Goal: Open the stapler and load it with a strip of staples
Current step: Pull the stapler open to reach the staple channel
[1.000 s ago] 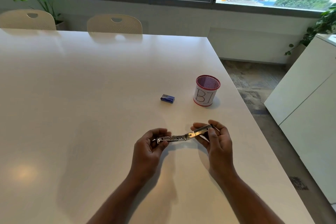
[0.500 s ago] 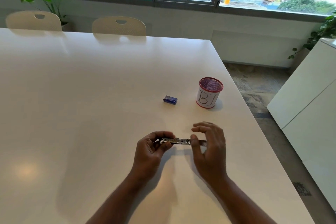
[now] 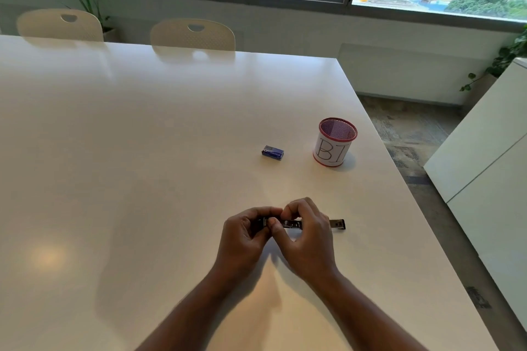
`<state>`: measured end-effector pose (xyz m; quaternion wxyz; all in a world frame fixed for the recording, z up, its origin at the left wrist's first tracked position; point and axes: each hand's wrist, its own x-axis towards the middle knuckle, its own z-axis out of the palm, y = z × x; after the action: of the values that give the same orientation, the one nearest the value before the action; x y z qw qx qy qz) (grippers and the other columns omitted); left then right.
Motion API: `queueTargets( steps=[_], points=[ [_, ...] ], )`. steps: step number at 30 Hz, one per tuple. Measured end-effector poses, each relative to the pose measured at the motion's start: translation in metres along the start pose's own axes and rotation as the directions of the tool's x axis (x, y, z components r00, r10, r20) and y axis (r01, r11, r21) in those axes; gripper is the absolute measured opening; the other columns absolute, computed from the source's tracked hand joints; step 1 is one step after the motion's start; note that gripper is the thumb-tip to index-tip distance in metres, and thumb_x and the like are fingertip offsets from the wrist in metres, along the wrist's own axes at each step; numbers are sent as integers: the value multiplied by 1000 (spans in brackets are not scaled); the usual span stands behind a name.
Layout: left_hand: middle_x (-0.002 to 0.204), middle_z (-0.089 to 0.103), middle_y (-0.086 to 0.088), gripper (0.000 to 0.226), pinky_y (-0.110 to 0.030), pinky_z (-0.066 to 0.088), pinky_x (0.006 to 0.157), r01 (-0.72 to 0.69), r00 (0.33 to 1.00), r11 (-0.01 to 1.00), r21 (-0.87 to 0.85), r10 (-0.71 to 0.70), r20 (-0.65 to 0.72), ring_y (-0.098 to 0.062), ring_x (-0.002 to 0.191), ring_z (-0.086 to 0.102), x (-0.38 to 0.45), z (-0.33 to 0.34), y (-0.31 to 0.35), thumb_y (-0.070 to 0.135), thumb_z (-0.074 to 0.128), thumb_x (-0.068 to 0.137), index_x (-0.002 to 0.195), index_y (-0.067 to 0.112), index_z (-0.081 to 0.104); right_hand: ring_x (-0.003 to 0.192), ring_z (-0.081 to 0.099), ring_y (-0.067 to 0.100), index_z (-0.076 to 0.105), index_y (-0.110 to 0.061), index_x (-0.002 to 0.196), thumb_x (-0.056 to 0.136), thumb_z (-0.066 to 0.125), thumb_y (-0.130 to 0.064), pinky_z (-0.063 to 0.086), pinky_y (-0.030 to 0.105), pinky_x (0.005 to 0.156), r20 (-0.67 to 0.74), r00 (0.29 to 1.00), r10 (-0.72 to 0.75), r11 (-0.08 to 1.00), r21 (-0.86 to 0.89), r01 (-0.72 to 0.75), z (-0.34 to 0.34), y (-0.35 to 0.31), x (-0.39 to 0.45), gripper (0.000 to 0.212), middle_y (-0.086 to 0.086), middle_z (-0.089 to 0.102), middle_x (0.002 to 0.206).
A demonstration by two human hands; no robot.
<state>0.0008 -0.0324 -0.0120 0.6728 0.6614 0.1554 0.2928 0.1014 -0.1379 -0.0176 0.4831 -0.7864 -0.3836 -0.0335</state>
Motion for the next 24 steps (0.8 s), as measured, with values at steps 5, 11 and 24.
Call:
queueTargets(
  steps=[5,11,24],
  points=[
    [105,82,-7,24,-34,64,87,10,1000,999,-34,-10,2,-27,100,79,1,0,-2,4,74,94,112,19,79,86,63,8,62,-28,87,91,64,-44,58,51,79,7,1000,19,996,89,-19,-1,3,1,17,-19,61,91],
    [106,82,-9,26,-43,63,92,57,998,997,-50,-57,-12,-30,102,79,1,2,-5,2,72,94,112,19,80,84,64,9,63,-27,85,86,68,-40,58,49,78,-1,1000,19,995,97,-18,-3,1,2,15,-17,62,88],
    [99,83,-8,28,-29,63,85,105,994,994,22,-104,-10,-24,96,80,2,0,8,-12,72,89,107,9,79,83,67,11,67,-21,83,82,68,-31,58,28,70,-13,999,34,991,129,-32,-5,5,3,10,-14,66,85]
  ],
)
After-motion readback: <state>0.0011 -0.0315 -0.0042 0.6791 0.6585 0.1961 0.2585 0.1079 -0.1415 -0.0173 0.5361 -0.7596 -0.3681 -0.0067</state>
